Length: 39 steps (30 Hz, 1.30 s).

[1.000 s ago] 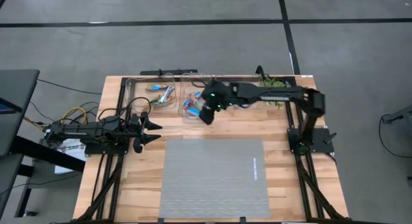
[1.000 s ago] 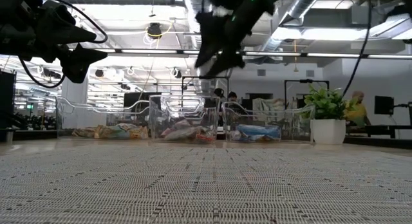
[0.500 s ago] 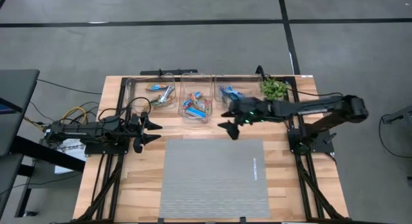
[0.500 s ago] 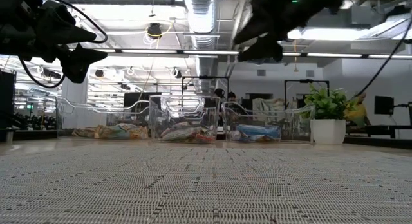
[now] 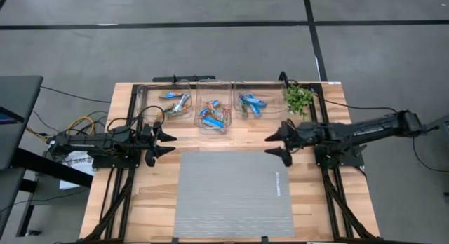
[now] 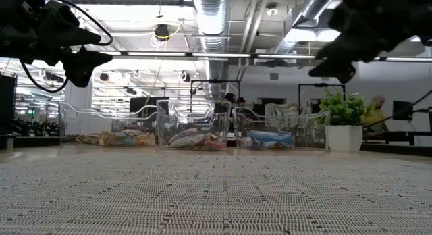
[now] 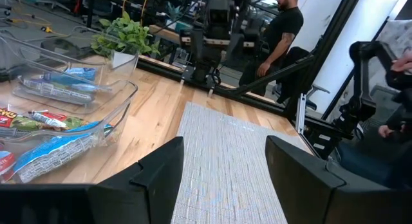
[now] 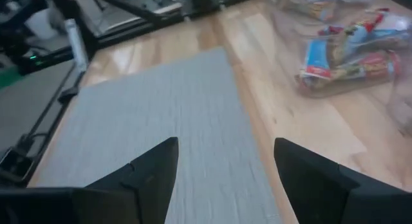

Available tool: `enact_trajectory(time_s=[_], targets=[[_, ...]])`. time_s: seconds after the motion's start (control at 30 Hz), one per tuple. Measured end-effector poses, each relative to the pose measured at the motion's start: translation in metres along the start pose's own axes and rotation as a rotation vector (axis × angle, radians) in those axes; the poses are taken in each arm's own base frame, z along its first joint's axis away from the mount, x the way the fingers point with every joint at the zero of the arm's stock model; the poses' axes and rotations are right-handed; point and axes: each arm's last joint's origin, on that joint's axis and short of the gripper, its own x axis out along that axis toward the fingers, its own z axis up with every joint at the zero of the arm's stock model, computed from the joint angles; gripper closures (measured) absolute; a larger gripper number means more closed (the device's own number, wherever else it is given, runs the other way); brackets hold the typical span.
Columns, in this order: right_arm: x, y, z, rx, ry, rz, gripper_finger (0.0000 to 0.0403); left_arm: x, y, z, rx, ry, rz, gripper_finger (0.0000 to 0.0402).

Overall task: Pick and place Granola Bars by type
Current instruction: Return to Home Position

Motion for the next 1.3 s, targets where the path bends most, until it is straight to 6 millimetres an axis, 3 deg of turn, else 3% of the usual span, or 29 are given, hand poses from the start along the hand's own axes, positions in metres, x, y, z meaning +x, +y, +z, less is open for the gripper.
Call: enact_trajectory(time_s=[0.4, 0.93, 1.3], targets=[[-0.015, -0.01, -0.05, -0.082, -0.064, 0.051, 0.0154, 0.0, 0.0, 0.0, 0.0, 0.0, 0.0, 0.019], [-0.024, -0.023, -0.08, -0.094, -0.131, 0.053, 0.0154, 0.0, 0.0, 0.0, 0.0, 0.0, 0.0, 0.019], [-0.027, -0.024, -0.085, -0.147, -0.102, 0.042, 0.0154, 0.0, 0.0, 0.0, 0.0, 0.0, 0.0, 0.019]])
